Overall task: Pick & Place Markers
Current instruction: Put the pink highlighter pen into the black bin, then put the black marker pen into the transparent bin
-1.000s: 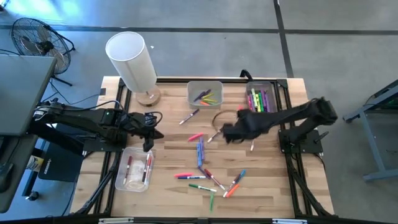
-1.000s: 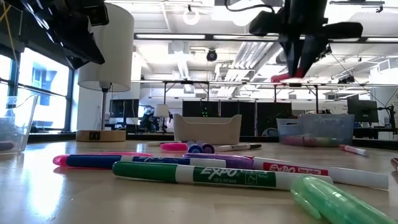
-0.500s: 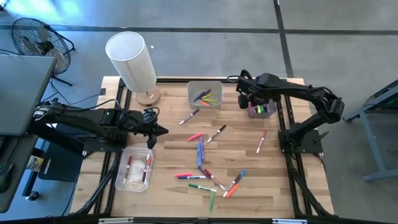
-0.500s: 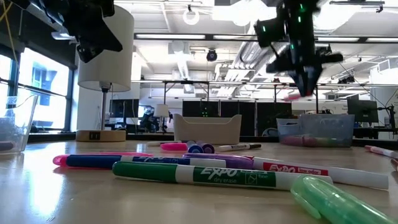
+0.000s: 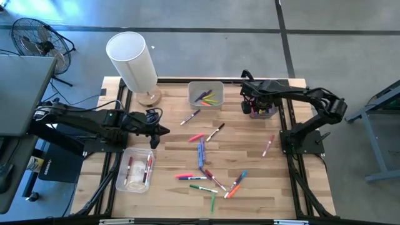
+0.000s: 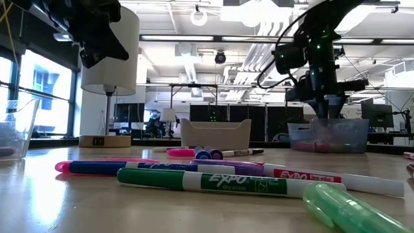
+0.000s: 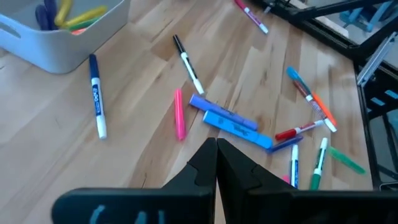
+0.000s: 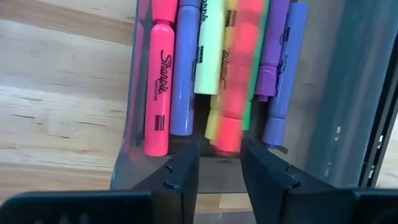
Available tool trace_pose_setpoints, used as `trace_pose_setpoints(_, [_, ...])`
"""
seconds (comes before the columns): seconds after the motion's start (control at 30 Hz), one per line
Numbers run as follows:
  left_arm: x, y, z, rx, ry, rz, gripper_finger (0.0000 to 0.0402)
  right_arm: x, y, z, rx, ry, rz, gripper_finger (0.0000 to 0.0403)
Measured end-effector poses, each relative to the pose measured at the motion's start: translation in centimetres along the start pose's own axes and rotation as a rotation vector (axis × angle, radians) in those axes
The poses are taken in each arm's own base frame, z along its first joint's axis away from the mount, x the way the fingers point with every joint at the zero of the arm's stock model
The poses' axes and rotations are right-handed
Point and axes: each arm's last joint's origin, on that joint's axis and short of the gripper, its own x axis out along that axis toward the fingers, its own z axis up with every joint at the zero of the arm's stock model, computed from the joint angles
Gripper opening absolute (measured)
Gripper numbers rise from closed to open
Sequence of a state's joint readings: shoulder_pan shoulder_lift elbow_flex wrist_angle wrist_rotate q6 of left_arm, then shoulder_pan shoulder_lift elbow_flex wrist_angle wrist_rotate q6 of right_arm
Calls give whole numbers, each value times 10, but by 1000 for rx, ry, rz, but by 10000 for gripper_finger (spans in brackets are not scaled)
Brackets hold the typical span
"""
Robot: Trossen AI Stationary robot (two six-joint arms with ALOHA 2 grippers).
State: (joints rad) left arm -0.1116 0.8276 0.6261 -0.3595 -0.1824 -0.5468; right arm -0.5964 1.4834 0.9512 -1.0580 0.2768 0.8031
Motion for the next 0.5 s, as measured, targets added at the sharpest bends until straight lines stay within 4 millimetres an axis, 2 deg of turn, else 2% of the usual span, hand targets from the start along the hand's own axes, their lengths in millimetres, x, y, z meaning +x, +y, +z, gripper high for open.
trace_pose_setpoints(0.13, [5, 0, -2, 5, 23, 7, 21, 0, -1, -1, 3, 5, -6, 121])
trace_pose_setpoints(0.3, [7, -1, -2, 8, 26, 10, 71, -8, -4, -1, -7, 28, -37, 148])
trace_pose_setpoints(0.4, [7, 0, -1, 38, 14, 28, 97, -24, -7, -1, -4, -15, -22, 169])
trace_pose_setpoints(0.5, [7, -1, 0, 45, 0, 23, 110, -53, -10, -9, 34, -148, 37, 187])
